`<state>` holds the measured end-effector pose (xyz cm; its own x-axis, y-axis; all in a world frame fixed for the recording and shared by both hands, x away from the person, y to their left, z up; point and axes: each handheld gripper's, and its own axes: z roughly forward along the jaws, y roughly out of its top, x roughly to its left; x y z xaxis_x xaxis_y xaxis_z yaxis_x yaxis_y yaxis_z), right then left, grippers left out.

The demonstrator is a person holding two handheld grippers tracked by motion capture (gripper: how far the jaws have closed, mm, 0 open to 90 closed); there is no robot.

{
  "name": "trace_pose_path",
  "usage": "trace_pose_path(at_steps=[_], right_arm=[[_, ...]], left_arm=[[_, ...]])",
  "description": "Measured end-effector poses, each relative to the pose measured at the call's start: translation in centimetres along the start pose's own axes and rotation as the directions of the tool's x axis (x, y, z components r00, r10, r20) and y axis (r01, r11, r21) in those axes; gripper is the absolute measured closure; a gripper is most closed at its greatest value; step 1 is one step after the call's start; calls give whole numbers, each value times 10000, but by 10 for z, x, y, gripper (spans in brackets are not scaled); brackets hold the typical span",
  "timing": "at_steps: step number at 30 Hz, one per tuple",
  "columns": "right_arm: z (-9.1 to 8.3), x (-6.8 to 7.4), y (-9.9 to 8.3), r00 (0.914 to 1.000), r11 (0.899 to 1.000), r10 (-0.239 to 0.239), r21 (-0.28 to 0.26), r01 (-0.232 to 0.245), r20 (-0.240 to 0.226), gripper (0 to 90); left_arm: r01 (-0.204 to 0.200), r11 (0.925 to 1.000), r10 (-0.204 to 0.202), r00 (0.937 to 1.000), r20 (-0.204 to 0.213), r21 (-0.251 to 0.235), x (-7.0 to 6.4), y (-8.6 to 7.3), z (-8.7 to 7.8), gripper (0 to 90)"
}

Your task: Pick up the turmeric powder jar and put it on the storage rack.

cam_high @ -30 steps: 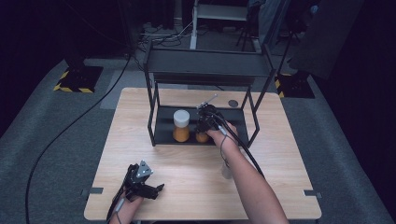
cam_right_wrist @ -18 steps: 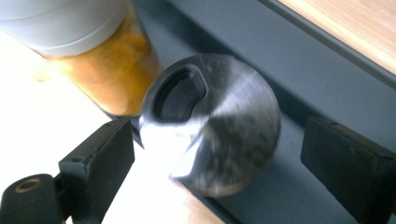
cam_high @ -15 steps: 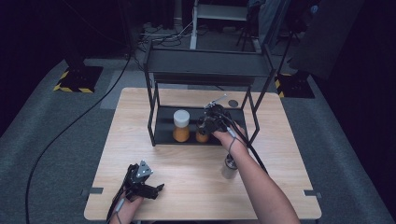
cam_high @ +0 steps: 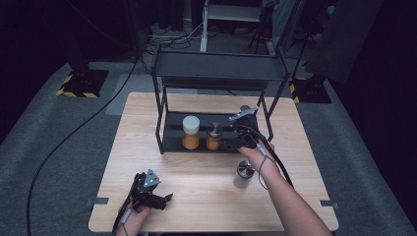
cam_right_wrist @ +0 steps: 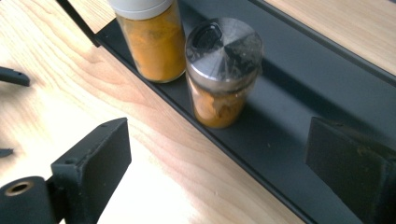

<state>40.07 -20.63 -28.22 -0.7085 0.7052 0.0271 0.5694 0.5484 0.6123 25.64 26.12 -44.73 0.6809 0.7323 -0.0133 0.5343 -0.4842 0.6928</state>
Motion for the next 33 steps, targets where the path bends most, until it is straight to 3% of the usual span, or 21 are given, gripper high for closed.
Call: trace_pose_path(at_steps=[16, 22, 33], right_arm=[[-41, 6, -41, 10000, 9979, -77, -636, 74, -32, 69], [-50, 11, -52, 9997, 9972, -237, -706, 241, 74, 69], [-55, 10, -71, 9999, 9965, -119, -832, 116, -29, 68]], left_arm=[[16, 10000, -16, 10000, 2, -9, 0, 0, 0, 19], [2, 10000, -2, 10000, 2, -4, 0, 0, 0, 19], [6, 10000, -6, 10000, 2, -1, 0, 0, 0, 19]])
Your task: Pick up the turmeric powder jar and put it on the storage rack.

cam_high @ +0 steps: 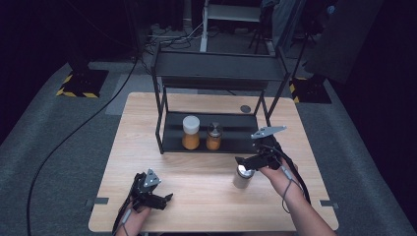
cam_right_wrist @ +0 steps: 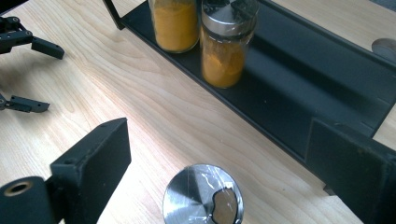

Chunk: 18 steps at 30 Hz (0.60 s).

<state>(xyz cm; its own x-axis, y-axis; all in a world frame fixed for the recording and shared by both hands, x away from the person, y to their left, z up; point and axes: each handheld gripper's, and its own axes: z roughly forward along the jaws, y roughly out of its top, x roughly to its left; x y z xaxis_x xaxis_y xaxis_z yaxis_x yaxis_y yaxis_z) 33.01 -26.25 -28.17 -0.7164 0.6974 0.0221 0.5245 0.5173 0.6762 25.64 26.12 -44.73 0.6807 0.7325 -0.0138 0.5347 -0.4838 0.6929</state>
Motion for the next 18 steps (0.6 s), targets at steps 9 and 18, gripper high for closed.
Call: trace_pose_path(at_steps=[9, 18], right_arm=[[2, -4, -11, 9997, 9998, 213, 3, -213, -84, 69], [8, -7, -20, 9992, 9993, 346, 145, -343, -183, 69]], left_arm=[[30, 10000, -30, 10000, -47, 9, -1, 0, 0, 19], [31, 10000, -31, 10000, -63, 10, -1, 0, 0, 18]])
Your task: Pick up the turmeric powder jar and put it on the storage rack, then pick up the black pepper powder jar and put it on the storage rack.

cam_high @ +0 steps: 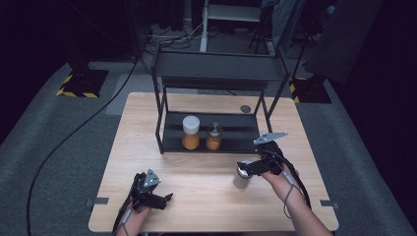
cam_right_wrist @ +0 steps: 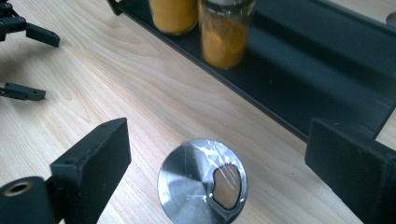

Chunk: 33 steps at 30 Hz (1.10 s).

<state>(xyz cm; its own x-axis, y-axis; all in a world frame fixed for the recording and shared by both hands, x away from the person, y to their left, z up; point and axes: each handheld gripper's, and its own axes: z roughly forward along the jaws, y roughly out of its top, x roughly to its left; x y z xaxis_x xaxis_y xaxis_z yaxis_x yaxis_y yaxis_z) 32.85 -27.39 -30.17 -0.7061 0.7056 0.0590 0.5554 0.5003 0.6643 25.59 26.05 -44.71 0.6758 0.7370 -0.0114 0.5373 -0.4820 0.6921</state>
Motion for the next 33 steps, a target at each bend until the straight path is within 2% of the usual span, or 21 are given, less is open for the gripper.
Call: trace_pose_path(at_steps=[11, 20, 33], right_arm=[[9, -4, -19, 9998, 9994, 205, 291, -206, 23, 68], [21, 2, -21, 9999, 9986, 41, 535, -49, 159, 69], [47, -1, -23, 9999, 9942, 77, 1070, -88, 101, 87]], left_arm=[[22, 10000, -22, 10000, -15, -4, 0, 0, 0, 18], [27, 10000, -27, 10000, -15, -7, 0, 0, 0, 18], [54, 10000, -54, 10000, -33, -12, 0, 0, 0, 18]])
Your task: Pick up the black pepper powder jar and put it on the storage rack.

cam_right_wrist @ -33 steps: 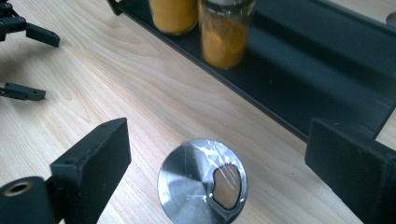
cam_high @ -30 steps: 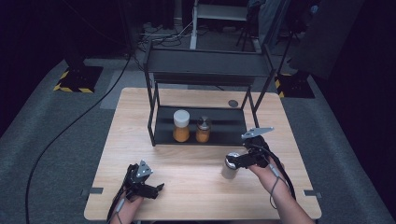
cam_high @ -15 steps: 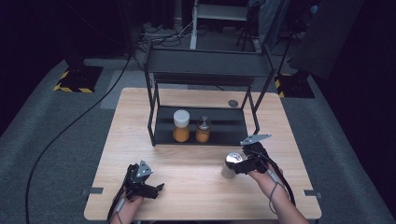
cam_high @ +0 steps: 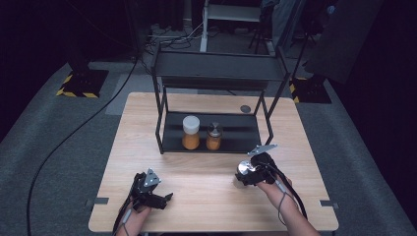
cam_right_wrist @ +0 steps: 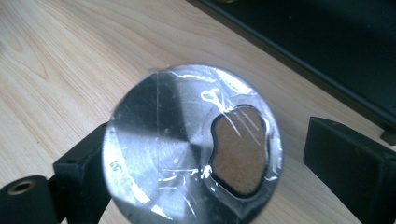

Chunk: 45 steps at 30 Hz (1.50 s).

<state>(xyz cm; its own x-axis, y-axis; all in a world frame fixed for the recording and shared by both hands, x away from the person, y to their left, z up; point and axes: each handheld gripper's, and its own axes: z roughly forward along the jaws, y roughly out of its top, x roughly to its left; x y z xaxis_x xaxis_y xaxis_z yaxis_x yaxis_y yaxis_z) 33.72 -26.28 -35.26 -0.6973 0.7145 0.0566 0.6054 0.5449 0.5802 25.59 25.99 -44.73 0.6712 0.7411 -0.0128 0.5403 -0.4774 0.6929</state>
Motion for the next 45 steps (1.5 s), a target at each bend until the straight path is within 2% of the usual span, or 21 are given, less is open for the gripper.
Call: trace_pose_path(at_steps=[5, 10, 11, 14, 24, 36, 45], right_arm=[[8, 3, 1, 9998, 9995, -193, 257, 192, 59, 156], [9, 2, 2, 9986, 9984, -457, 324, 466, -272, 292], [9, 5, 2, 9981, 9976, -593, 342, 599, -179, 297], [8, 13, 6, 9956, 9947, -932, 456, 927, 89, 305], [2, 8, 13, 9954, 9940, -954, 546, 951, 13, 306], [-16, 6, 42, 9916, 9909, -1291, 381, 1288, 46, 306], [-22, -1, 63, 9930, 9925, -1180, 347, 1176, 95, 306]], left_arm=[[-10, 10000, 10, 10000, -7, 2, 0, 0, 0, 18], [-10, 10000, 10, 10000, -10, -2, 0, 0, 0, 18], [-7, 10000, 7, 10000, -4, -7, 0, 0, 0, 18], [-14, 10000, 14, 10000, -2, -6, 0, 0, 0, 17], [-29, 10000, 29, 10000, -19, 3, 0, 0, 0, 17], [-14, 10000, 14, 10000, -9, 3, 0, 0, 0, 17], [-33, 10000, 33, 10000, 0, 19, 0, 0, 0, 12]])
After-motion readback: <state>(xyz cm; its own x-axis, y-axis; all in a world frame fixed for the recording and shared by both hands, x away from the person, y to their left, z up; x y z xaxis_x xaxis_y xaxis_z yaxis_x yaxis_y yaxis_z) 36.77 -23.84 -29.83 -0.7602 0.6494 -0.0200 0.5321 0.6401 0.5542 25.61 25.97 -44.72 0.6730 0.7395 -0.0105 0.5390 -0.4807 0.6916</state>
